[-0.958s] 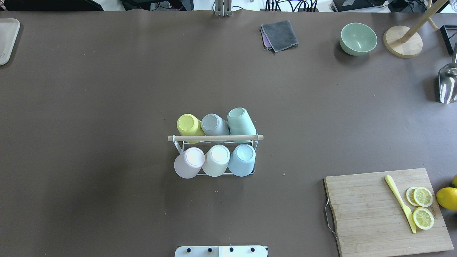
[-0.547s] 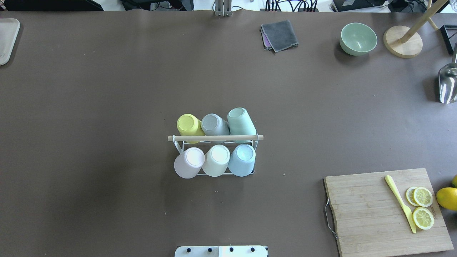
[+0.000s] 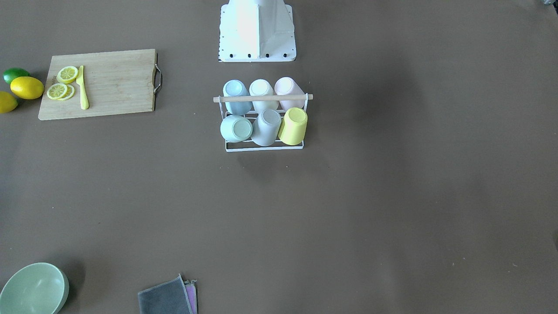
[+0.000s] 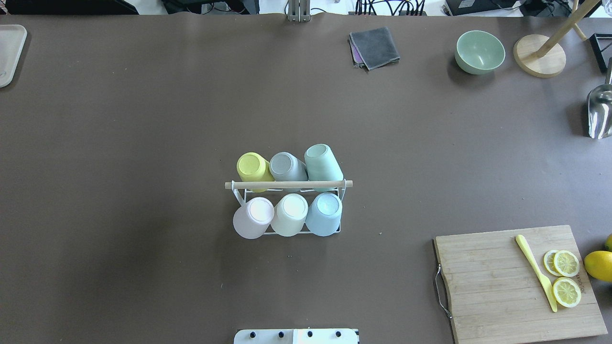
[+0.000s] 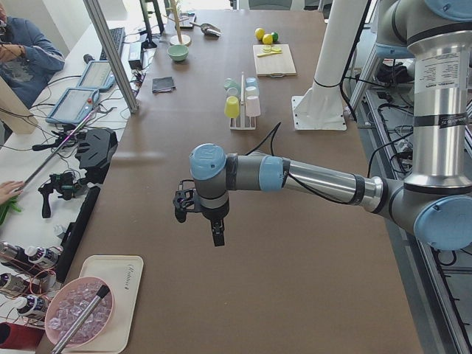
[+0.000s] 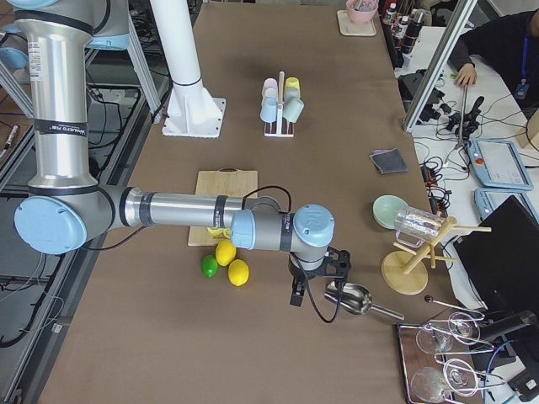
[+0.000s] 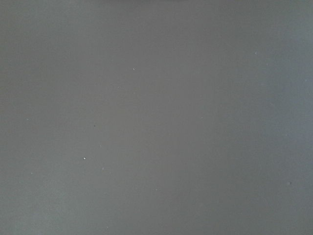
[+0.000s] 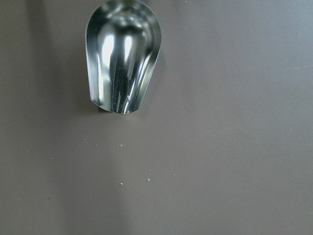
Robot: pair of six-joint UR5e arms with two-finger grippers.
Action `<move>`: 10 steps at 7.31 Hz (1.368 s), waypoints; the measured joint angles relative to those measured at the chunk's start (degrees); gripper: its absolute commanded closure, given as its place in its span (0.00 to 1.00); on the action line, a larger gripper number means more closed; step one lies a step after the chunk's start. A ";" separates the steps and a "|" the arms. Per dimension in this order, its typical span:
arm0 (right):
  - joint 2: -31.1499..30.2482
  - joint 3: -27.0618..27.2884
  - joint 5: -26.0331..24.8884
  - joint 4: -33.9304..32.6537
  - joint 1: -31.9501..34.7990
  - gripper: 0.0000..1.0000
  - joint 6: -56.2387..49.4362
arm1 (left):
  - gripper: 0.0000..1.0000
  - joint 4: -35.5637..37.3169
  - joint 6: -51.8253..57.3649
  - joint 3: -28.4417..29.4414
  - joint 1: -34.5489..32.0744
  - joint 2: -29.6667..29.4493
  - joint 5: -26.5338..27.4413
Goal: Place cup on cup holder
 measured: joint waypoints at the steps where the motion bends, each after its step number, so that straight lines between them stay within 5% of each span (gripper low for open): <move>1: 0.07 -0.08 0.00 0.08 -0.13 0.00 0.25 | 0.01 0.00 0.00 0.01 -0.02 0.11 0.04; 10: 0.19 -0.20 -0.01 0.29 -0.61 0.00 1.20 | 0.01 -0.37 -0.07 1.14 -1.86 0.09 3.94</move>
